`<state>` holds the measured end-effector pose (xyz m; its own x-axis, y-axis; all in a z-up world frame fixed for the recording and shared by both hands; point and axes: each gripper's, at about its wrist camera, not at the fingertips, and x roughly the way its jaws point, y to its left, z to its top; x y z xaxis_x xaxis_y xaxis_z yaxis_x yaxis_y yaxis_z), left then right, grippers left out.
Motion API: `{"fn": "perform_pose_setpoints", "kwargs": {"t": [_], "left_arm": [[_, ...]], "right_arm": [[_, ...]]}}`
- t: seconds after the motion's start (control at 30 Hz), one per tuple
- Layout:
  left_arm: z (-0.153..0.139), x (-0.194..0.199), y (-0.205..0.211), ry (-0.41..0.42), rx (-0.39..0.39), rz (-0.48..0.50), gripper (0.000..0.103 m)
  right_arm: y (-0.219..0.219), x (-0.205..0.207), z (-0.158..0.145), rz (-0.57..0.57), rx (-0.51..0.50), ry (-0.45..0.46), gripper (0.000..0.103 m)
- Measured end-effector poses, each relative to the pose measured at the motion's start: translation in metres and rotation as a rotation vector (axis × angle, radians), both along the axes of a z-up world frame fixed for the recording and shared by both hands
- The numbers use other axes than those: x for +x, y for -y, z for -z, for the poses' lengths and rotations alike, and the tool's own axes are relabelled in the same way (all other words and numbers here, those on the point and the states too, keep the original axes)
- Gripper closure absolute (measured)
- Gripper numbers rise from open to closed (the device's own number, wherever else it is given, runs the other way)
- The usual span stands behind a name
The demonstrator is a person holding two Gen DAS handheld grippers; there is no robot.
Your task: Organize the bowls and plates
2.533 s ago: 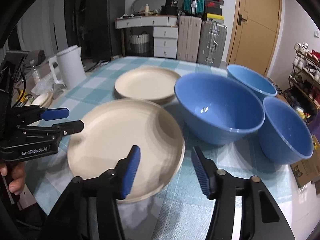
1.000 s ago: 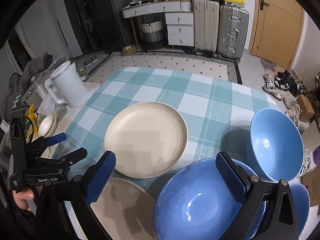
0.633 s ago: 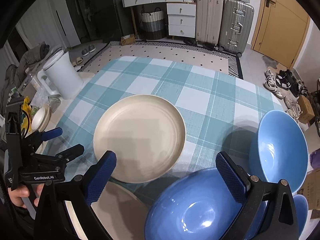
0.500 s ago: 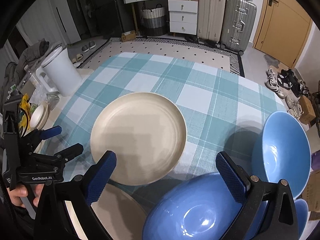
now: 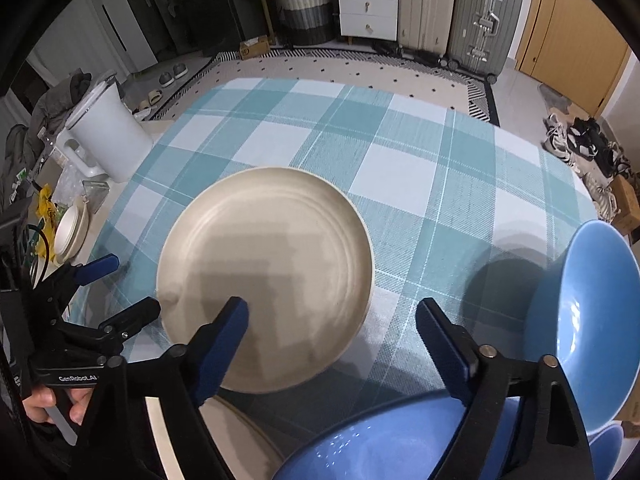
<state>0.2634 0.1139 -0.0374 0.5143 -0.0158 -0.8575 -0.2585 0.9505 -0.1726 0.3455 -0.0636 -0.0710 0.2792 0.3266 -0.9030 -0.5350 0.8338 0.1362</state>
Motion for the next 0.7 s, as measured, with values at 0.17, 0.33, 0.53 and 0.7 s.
{"fn": "perform_pose_setpoints", "kwargs": {"t": [0.17, 0.33, 0.53, 0.7], "left_arm": [[0.005, 0.005, 0.001, -0.01, -0.004, 0.005, 0.001], [0.01, 0.008, 0.001, -0.019, -0.008, 0.01, 0.003], [0.013, 0.012, 0.002, -0.02, -0.011, 0.013, 0.006], [0.015, 0.014, 0.005, -0.025, -0.013, 0.022, 0.014]], "right_arm": [[-0.003, 0.006, 0.012, -0.011, -0.011, -0.033, 0.029], [-0.006, 0.011, 0.022, -0.014, -0.019, -0.061, 0.038], [-0.006, 0.018, 0.03, 0.001, -0.038, -0.078, 0.045], [-0.007, 0.021, 0.034, 0.001, -0.047, -0.086, 0.047]]}}
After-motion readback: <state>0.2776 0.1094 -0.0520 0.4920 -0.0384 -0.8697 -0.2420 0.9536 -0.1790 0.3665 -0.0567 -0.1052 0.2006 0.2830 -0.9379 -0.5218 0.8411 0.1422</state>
